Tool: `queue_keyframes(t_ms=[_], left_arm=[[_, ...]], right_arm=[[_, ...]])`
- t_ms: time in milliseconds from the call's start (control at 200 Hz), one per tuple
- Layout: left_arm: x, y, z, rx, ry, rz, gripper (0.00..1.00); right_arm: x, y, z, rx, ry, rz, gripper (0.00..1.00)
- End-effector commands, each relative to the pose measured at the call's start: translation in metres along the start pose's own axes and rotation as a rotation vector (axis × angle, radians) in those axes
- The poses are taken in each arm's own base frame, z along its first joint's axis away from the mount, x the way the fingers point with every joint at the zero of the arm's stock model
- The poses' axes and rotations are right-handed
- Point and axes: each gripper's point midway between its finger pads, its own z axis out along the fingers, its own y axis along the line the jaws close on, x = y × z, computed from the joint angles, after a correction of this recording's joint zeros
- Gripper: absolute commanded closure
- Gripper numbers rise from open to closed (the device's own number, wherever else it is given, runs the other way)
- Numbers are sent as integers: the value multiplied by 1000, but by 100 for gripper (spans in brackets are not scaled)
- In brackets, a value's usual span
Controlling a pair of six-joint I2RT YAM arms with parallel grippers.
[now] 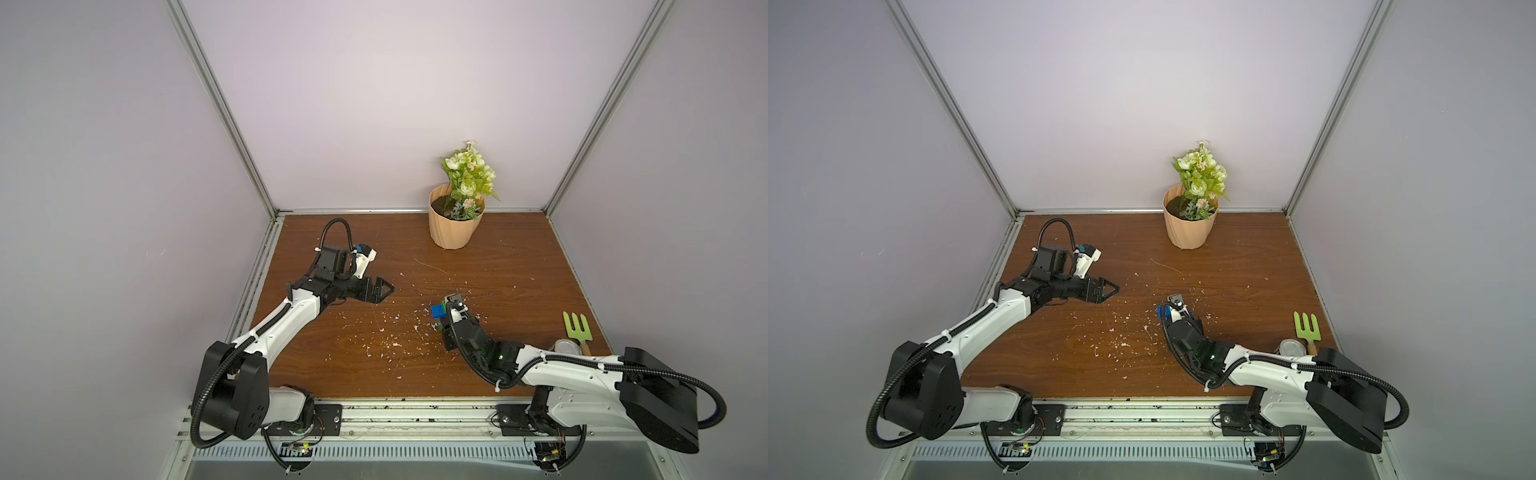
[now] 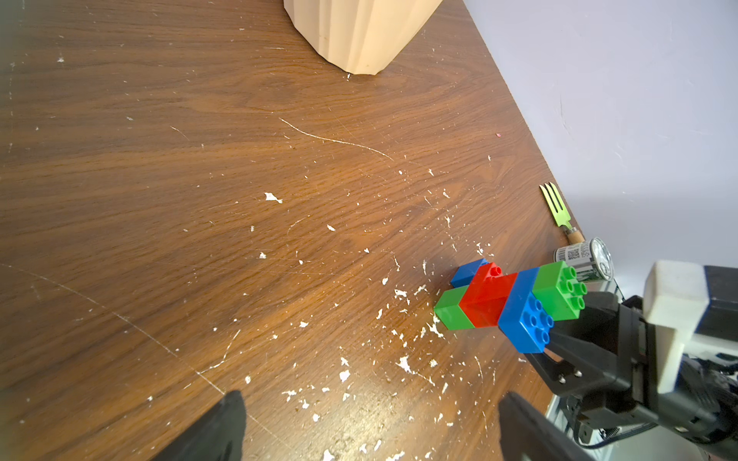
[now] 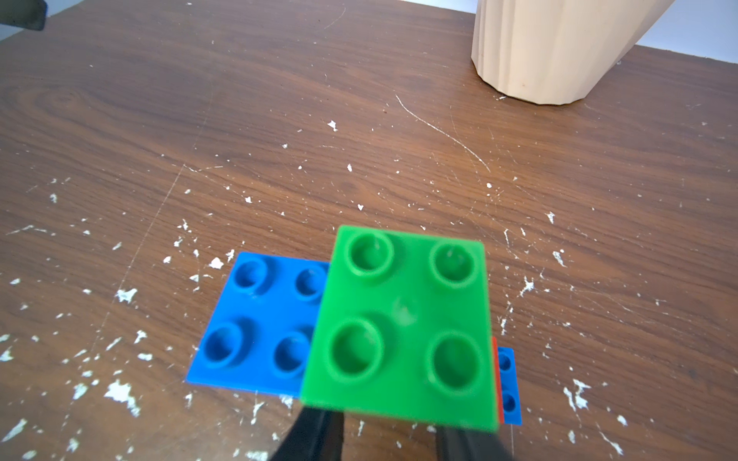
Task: Assemble a giraffe with lego
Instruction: Adjust the lego brick at the center of the board.
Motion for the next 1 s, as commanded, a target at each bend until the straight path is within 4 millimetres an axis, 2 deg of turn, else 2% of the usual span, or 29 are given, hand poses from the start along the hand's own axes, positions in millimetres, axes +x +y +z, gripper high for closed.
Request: queue_keyframes(t_ms=[0,135,285,460,706,996], left_arm=[[0,-2,1,0,7,14,1],[0,-3,0,1,6,14,1],[1,-3,0,0,9,8,1],[-1,-1,-1,-13,11,1,1],[-1,-3,-4,-16,15,1,1],[2,-6,-10,-24,18,-3,1]], right_arm=[[-34,5,-8,5,-64,19,71],[-46,8,-14,16,-24,2,75],[-59,10,-18,55,99,-25,76],[-81,24,-22,59,231,-4,78],[-109,30,-16,123,406,38,79],[-112,14,-8,95,687,153,80]])
